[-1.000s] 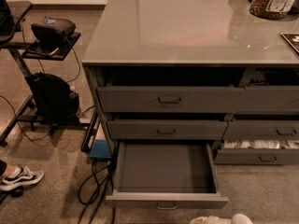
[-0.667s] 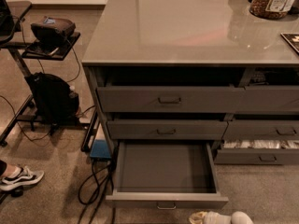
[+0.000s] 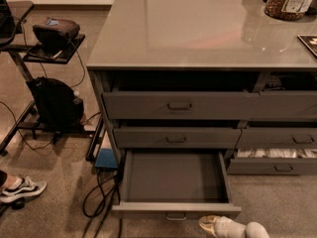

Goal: Close bottom drawer

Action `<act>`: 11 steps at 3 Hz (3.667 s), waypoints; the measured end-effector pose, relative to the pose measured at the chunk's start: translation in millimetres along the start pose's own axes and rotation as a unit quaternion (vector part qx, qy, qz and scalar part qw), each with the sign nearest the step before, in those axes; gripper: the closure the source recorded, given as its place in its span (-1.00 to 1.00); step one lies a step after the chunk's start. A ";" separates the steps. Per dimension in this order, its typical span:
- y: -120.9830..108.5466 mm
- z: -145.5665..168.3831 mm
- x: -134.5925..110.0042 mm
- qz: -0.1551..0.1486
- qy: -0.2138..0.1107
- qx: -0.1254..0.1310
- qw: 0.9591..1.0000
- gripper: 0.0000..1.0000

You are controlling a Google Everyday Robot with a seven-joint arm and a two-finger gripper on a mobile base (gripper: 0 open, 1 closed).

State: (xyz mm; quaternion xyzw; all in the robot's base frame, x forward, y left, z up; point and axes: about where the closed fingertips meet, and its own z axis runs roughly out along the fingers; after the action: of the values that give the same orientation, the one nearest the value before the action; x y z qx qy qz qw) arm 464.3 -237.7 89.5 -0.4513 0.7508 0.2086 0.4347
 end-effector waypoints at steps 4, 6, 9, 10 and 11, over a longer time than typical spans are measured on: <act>-58.4 41.7 -54.2 -0.058 -0.069 0.040 0.995 1.00; -106.3 53.0 -71.0 -0.071 -0.088 0.087 0.990 1.00; -150.1 55.1 -81.7 -0.073 -0.096 0.141 0.983 1.00; -196.5 56.4 -94.6 -0.072 -0.098 0.196 0.973 1.00; -194.5 55.3 -94.2 -0.072 -0.098 0.196 0.973 0.61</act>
Offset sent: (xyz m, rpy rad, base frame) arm 0.0944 0.0491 0.0285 0.0943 -0.2042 0.0381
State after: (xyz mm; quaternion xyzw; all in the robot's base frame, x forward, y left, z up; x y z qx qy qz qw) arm 677.3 -250.2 154.5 -0.3878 0.6966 0.0689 0.5997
